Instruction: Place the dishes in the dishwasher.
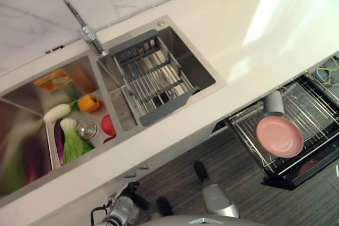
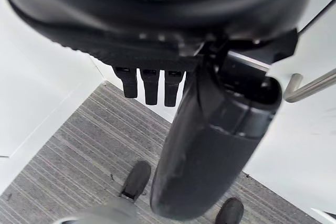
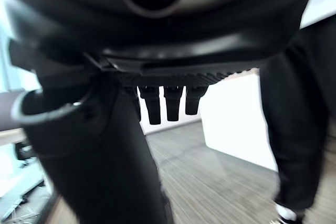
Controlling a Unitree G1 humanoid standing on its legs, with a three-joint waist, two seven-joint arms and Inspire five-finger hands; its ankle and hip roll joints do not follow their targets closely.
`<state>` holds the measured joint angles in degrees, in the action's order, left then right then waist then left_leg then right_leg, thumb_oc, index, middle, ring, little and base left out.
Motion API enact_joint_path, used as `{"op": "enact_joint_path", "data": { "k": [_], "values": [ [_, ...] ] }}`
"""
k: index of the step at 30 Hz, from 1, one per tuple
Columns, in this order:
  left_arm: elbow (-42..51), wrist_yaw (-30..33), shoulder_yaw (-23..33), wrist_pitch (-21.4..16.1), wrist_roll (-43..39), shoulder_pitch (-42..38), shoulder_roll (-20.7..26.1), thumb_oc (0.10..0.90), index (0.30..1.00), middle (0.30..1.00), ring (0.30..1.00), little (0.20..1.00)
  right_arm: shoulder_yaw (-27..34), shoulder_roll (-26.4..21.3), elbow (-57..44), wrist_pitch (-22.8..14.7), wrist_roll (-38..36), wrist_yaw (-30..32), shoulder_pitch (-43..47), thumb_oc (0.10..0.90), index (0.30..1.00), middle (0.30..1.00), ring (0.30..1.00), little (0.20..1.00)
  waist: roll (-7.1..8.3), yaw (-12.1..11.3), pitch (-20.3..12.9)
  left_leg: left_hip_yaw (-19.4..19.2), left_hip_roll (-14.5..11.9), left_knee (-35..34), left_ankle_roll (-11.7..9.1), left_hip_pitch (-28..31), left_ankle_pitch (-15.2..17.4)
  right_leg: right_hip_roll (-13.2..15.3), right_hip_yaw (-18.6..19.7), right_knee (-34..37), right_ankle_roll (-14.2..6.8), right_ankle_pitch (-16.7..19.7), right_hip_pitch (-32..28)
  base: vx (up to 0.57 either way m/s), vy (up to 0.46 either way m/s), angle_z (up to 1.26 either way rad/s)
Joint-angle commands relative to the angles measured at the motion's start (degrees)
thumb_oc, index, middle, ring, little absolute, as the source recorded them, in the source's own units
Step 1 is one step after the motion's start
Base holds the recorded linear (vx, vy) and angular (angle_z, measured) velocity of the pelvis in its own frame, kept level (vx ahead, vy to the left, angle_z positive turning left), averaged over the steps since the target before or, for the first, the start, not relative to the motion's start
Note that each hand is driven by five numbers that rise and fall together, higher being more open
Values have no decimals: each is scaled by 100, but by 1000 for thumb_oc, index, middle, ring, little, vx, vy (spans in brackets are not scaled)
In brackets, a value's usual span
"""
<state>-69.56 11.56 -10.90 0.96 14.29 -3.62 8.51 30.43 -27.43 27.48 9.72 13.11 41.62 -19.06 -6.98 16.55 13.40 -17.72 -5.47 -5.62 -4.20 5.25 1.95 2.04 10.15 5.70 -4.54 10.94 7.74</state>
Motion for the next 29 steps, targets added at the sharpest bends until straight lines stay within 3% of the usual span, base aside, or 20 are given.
{"op": "enact_joint_path", "data": {
  "k": [1,8,13,23,25,26,29],
  "values": [
    [-257,35,-65,-1,148,-203,349,800,900,900,900,900,276,-153,104,-387,-448,561,271,400,300,300,300,300,184,-122,60,115,168,68,36,35,102,66,29,-375,-260,-961,-348,-15,30,-5],
    [-231,16,-210,-25,119,-192,270,800,900,900,900,900,-608,-53,349,-590,-496,296,928,400,300,300,300,300,-52,-216,151,197,220,68,49,33,83,134,-59,-393,-260,-998,-392,-6,10,0],
    [223,-170,-587,-304,-131,-188,205,800,900,900,900,900,-1704,-309,129,-642,-4,-56,2026,400,300,300,300,300,-202,-545,118,362,256,65,53,103,79,227,-260,-304,-252,-1042,-651,16,-17,13],
    [689,-444,-999,-518,-457,-187,340,800,900,900,900,900,-2889,-894,1040,-782,221,-810,3334,400,300,300,300,300,-62,-1118,-129,921,289,62,-5,158,8,372,-939,-134,-229,-1163,-1180,19,-56,41],
    [697,-455,-1051,-535,-468,-190,341,800,900,900,900,900,-3062,-911,1220,-846,241,-952,3422,551,526,526,526,526,-19,-1220,-159,1035,295,62,-23,134,-21,387,-1085,-132,-223,-1179,-1233,-6,-63,60],
    [682,-464,-1028,-552,-567,-174,325,800,900,900,900,900,-3215,-792,1518,-980,58,-1146,3416,800,900,900,900,900,35,-1319,-185,1162,301,62,-37,105,-53,401,-1225,-125,-212,-1186,-1283,-13,-49,63],
    [657,-482,-1003,-553,-585,-170,326,800,900,900,900,900,-3347,-729,1735,-1004,29,-1289,3391,800,900,900,900,900,66,-1330,-200,1221,305,62,-45,87,-69,410,-1302,-121,-207,-1192,-1308,-6,-32,36]
  ]
}}
